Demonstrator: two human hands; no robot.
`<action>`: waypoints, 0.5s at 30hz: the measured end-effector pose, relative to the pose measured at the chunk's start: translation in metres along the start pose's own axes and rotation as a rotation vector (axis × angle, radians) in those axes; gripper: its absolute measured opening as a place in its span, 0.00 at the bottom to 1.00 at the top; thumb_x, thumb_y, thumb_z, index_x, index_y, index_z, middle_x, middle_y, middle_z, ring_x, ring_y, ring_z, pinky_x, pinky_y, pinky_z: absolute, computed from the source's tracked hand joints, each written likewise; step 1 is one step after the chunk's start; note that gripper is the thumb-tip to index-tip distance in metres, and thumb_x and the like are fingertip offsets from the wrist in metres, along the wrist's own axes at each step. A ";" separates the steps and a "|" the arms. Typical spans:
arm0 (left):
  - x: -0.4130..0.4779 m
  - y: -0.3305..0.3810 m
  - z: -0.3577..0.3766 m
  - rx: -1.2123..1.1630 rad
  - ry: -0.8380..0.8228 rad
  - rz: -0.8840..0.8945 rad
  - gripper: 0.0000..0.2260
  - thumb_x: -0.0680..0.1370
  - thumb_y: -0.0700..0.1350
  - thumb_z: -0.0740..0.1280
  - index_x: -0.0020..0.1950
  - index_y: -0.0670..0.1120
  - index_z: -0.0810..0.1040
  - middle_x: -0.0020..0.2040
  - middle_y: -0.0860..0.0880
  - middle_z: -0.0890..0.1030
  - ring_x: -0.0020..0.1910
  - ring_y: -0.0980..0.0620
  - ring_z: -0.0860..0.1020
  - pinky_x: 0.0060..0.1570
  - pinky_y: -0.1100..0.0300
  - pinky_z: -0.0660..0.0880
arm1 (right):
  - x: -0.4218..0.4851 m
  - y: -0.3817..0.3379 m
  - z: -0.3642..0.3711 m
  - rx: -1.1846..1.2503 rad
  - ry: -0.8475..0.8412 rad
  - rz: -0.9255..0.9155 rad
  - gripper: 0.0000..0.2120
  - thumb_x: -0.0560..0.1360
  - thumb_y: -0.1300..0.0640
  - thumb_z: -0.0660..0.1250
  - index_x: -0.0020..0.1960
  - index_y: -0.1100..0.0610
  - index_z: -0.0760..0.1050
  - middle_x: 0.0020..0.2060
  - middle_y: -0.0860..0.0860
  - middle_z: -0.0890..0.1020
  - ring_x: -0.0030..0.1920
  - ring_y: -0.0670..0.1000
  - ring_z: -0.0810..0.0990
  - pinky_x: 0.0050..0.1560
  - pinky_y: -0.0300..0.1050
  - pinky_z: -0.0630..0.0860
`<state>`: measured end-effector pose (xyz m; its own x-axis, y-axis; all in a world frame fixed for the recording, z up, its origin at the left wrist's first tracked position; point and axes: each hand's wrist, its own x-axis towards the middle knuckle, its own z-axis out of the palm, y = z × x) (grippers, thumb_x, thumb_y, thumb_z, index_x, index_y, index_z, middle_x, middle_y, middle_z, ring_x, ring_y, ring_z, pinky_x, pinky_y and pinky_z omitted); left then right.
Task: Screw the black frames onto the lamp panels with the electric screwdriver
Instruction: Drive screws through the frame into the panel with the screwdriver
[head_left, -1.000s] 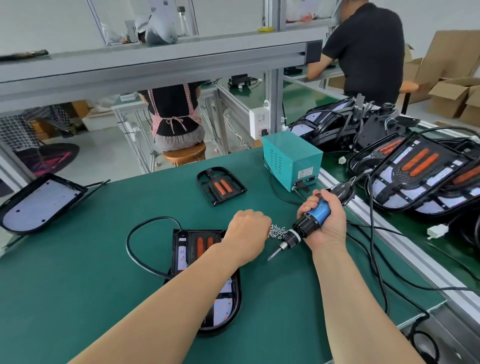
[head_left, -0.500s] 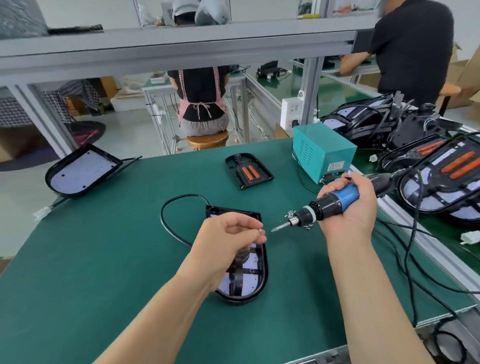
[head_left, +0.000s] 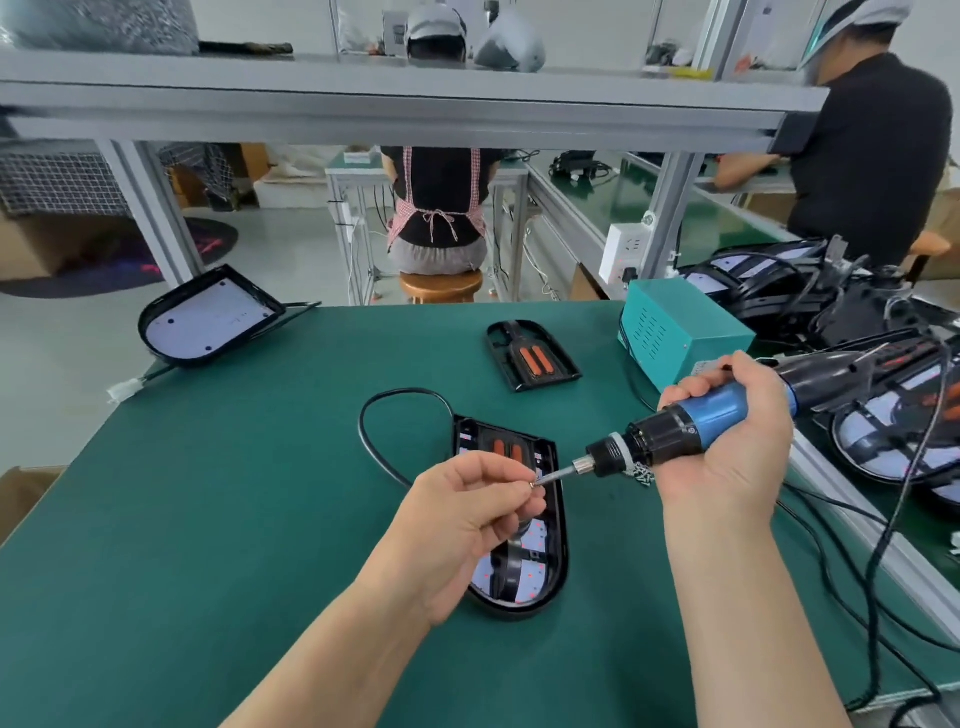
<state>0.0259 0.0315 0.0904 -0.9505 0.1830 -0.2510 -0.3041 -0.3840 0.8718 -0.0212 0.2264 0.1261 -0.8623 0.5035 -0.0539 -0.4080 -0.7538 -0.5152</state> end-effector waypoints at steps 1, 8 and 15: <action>0.000 0.001 -0.001 -0.001 0.001 0.001 0.10 0.76 0.30 0.69 0.41 0.42 0.84 0.41 0.40 0.84 0.39 0.50 0.83 0.38 0.65 0.78 | -0.001 0.001 0.002 -0.005 0.000 -0.002 0.08 0.77 0.59 0.69 0.41 0.55 0.72 0.33 0.47 0.75 0.29 0.46 0.73 0.36 0.38 0.74; -0.006 -0.002 0.003 0.078 0.114 0.103 0.07 0.75 0.29 0.70 0.43 0.40 0.82 0.39 0.41 0.85 0.39 0.49 0.83 0.38 0.65 0.77 | -0.009 0.006 0.010 -0.068 -0.017 -0.041 0.06 0.78 0.59 0.68 0.43 0.55 0.72 0.31 0.46 0.75 0.30 0.45 0.73 0.35 0.38 0.75; -0.011 -0.014 0.009 0.288 0.226 0.373 0.15 0.76 0.31 0.70 0.40 0.51 0.83 0.37 0.47 0.86 0.40 0.52 0.85 0.43 0.66 0.78 | -0.018 0.008 0.023 -0.158 0.015 -0.104 0.05 0.78 0.59 0.68 0.46 0.56 0.72 0.31 0.47 0.75 0.30 0.47 0.74 0.36 0.39 0.76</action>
<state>0.0411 0.0429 0.0850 -0.9906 -0.1306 0.0418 0.0570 -0.1153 0.9917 -0.0161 0.2015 0.1420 -0.8131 0.5821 -0.0053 -0.4412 -0.6222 -0.6467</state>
